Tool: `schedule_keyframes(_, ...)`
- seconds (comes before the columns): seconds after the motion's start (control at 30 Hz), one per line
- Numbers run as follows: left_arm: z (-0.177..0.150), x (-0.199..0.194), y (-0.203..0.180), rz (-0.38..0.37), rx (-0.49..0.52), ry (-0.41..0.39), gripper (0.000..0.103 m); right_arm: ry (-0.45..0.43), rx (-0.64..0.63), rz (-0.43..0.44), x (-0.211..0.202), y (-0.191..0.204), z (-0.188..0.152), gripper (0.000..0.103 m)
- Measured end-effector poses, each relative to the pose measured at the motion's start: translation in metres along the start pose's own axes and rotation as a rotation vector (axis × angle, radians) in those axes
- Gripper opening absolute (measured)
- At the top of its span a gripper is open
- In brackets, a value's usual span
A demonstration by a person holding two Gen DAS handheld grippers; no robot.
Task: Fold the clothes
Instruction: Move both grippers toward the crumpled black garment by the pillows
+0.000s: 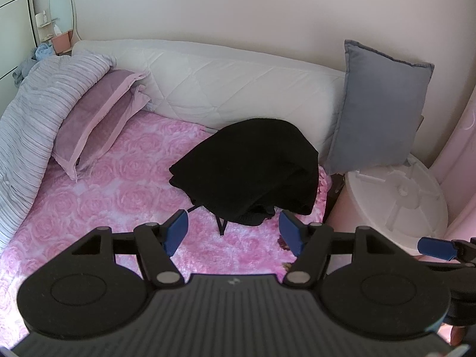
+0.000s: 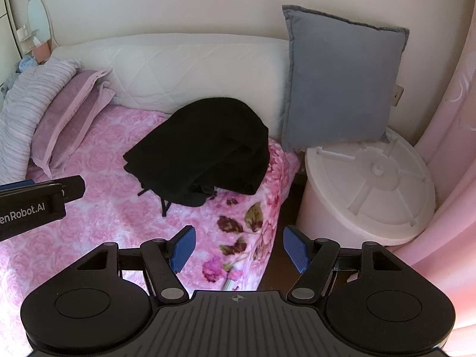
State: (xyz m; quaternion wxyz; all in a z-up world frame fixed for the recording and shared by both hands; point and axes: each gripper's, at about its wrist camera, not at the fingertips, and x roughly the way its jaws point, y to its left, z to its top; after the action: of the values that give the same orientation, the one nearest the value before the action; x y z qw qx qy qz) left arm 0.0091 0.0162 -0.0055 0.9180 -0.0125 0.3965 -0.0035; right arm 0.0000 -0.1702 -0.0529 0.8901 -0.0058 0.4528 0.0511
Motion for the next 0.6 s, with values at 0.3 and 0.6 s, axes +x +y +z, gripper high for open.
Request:
schedule_keyframes(0.3,-0.002,0.008,0.016,-0.012,-0.025,0.010,0.064,0.003,-0.026,-0.021,0.003,0.012,-0.003,0.069)
schedule_keyframes(0.6,-0.006,0.023,0.041,-0.008,-0.057,0.034,0.064,0.016,-0.062,-0.039,0.014,0.030,0.005,0.069)
